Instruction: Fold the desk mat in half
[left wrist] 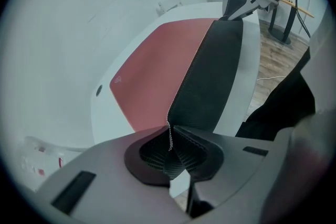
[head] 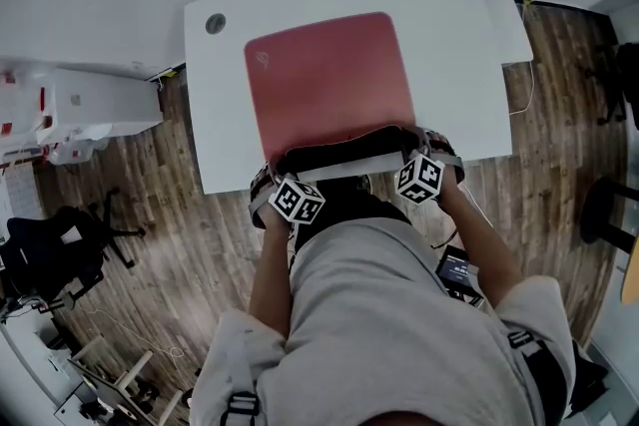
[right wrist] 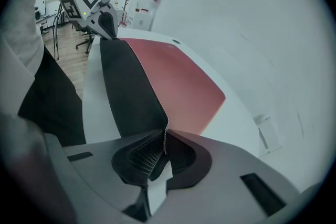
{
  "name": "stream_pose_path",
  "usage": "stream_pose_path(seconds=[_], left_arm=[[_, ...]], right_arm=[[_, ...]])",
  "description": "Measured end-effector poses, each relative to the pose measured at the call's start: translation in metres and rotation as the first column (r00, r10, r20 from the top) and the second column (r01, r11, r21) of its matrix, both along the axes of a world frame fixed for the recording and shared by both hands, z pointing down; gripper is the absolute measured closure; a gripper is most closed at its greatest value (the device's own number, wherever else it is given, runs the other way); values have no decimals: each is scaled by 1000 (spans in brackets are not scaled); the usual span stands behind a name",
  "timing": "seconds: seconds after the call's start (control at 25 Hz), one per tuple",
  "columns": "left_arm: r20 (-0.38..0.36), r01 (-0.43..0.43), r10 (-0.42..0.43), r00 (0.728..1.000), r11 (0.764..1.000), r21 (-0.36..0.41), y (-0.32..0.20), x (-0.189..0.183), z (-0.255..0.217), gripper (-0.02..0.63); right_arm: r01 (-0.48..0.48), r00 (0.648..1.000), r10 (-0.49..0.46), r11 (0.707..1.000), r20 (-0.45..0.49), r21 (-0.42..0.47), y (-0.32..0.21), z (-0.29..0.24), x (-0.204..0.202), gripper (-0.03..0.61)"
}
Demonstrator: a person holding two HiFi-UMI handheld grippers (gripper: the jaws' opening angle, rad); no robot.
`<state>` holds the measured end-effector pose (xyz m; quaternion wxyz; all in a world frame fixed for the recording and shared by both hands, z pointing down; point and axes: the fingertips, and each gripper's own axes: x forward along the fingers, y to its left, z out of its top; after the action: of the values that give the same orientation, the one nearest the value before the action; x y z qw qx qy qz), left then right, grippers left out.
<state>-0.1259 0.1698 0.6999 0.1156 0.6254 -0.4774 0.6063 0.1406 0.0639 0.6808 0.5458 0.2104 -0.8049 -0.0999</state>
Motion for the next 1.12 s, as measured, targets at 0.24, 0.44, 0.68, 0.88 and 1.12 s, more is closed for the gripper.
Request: stream_pose_path(seconds=[0.24,0.44,0.68,0.88,1.12], left_arm=[[0,-6,6,1000,1000,0,-20,-8,1,584],[0,-12,12,1000,1000,-8,-34,-10,-1,584],[-35,-6,6,999,1000,-11,-37,-12,0,584],[-62,-5,3,998,1000,-22,-42,-12,1,584],[-68,-5,3,998,1000,-22,-49,-14,1,584]], right_arm=[[-12,1000,13,1000,3,-24,-10,0,-7,528],[-24,1000,25,999,17,-37,-17,-2,-8,528],[-33,999,33,998,8,-44,-26,-2,-11,528],[-28,1000,28,998,1,-48,-32,-1,-12,528],[-28,1000,28,998,-4,-50,-39,-1,-16,528]])
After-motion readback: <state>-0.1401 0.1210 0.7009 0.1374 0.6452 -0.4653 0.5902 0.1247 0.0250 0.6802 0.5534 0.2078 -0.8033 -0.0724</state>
